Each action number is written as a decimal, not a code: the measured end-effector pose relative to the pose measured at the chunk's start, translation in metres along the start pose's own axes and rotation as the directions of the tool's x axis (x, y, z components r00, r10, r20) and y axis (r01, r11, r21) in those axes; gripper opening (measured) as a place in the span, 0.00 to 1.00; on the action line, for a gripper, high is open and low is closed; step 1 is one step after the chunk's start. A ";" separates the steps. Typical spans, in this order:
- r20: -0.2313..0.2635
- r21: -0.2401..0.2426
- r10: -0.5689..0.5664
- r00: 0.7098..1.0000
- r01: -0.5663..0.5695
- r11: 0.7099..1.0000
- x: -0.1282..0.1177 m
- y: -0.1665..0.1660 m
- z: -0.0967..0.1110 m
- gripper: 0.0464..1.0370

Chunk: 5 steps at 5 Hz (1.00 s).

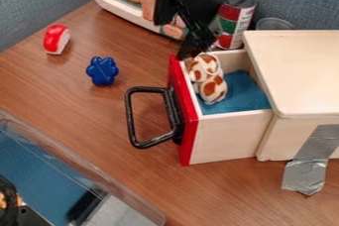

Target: Take out the toy dog from the drawer and put it on the right side of the table

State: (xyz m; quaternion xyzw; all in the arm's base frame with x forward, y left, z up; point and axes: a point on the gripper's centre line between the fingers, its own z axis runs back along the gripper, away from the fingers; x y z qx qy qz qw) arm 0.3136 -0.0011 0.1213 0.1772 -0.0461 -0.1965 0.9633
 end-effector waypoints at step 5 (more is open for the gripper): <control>0.037 0.012 -0.037 0.999 0.037 0.999 0.010 -0.046 -0.020 0.96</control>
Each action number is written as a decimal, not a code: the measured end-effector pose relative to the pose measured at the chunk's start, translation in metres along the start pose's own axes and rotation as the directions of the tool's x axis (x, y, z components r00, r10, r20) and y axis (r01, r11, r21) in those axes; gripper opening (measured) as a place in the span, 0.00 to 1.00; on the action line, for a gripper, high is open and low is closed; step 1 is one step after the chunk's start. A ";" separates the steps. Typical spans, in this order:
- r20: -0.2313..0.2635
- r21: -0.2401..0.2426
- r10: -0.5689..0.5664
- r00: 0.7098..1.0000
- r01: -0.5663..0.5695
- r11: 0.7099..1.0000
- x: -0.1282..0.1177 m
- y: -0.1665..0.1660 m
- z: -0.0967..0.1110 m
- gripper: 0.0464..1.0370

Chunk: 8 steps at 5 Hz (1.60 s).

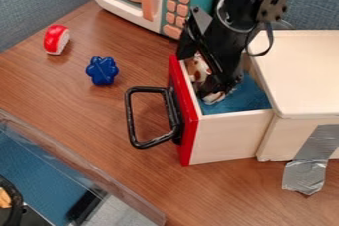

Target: Take out the toy dog from the drawer and put it on the right side of the table

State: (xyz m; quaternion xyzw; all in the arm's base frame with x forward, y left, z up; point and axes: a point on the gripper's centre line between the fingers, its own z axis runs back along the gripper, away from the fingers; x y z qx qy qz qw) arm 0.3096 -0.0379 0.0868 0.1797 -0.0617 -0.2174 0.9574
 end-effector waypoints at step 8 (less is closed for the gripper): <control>0.064 -0.167 0.465 0.883 -0.450 0.878 -0.030 0.179 0.059 0.08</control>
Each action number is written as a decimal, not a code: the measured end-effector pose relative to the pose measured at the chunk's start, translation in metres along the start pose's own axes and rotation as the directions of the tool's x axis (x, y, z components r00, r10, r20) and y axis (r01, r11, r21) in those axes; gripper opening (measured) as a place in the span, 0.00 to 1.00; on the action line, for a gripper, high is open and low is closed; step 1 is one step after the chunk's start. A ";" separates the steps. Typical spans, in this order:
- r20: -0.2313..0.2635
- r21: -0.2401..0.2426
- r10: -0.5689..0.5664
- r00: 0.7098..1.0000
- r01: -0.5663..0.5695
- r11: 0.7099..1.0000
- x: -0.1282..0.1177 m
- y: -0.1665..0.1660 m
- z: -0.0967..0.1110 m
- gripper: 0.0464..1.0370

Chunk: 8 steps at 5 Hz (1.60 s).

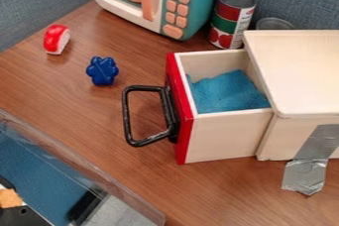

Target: Take out the toy dog from the drawer and put it on the right side of the table

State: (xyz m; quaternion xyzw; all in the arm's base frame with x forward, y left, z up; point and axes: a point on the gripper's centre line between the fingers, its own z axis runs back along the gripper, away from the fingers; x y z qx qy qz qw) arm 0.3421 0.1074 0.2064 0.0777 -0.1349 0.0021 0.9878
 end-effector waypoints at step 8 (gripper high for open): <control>-0.289 0.099 -0.061 0.955 0.094 0.991 -0.032 0.052 -0.103 0.68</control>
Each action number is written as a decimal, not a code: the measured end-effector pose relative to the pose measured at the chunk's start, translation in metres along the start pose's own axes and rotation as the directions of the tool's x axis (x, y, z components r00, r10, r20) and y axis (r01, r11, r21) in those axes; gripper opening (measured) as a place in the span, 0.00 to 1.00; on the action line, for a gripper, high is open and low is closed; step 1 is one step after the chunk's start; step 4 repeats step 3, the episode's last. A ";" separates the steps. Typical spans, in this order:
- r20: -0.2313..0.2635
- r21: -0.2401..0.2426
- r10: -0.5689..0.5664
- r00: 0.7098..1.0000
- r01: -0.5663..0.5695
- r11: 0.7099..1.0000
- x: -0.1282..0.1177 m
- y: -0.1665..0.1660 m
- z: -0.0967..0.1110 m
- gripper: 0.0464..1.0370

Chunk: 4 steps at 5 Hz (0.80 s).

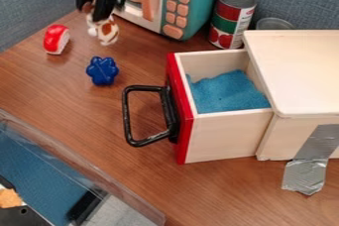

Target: Take out the toy dog from the drawer and put it on the right side of the table

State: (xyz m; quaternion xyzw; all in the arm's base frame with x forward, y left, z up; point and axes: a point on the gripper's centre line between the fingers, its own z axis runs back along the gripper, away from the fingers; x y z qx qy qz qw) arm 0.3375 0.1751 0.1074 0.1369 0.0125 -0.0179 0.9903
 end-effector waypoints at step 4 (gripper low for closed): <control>0.001 -0.038 0.062 0.998 -0.062 0.997 -0.081 0.068 0.045 0.96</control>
